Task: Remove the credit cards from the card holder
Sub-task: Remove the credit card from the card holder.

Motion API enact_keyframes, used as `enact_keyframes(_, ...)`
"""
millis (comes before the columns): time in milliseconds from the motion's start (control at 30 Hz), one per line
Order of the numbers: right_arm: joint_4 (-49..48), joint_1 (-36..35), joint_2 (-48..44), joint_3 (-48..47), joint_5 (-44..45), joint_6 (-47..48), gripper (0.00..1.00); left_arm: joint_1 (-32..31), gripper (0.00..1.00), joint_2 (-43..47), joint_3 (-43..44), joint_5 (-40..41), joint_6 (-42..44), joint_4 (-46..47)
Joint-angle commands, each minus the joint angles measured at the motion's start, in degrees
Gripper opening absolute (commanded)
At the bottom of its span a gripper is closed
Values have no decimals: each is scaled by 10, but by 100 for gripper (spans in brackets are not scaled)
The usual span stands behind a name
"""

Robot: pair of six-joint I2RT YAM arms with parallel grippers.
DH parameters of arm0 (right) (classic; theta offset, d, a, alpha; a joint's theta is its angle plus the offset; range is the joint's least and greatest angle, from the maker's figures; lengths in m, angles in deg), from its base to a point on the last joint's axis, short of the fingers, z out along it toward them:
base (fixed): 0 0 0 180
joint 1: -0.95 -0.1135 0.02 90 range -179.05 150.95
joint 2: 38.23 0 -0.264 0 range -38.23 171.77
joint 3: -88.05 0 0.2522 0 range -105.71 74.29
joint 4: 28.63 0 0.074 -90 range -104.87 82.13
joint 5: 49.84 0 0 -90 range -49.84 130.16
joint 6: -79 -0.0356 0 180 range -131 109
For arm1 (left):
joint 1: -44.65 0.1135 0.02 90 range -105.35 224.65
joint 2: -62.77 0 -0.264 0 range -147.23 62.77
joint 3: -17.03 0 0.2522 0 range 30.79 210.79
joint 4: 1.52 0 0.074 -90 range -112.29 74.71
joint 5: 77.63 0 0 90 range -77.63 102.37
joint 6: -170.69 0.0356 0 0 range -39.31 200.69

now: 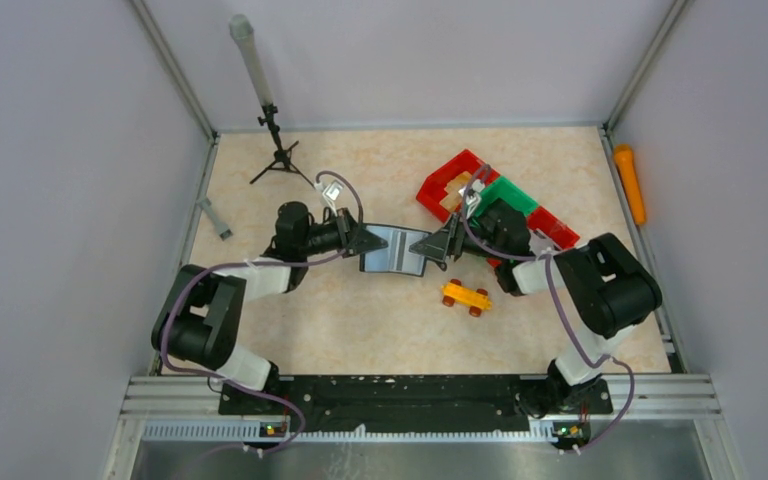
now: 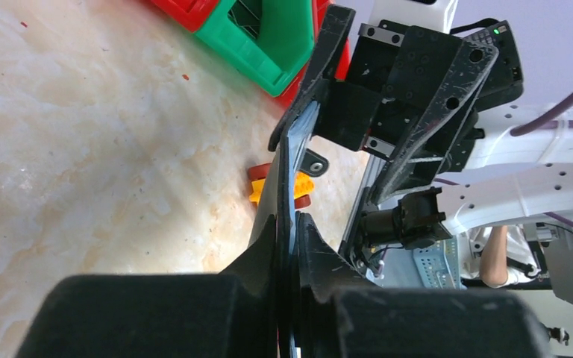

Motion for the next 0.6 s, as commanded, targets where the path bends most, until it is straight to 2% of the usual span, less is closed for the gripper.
enact_keyframes(0,-29,-8,8,-17,-10,22,73,15,0,32,-18,-9,-47,119)
enact_keyframes(100,-33,-7,17,-20,-15,19,69,22,0,34,-30,-14,-66,154)
enact_keyframes(300,-26,-7,23,-24,-12,22,68,27,0,20,-32,-39,-111,221)
enact_keyframes(433,42,-7,3,-27,23,67,74,27,0,4,-34,-61,-152,290)
enact_keyframes(567,71,-6,-18,-20,53,85,79,27,0,6,-36,-63,-154,299)
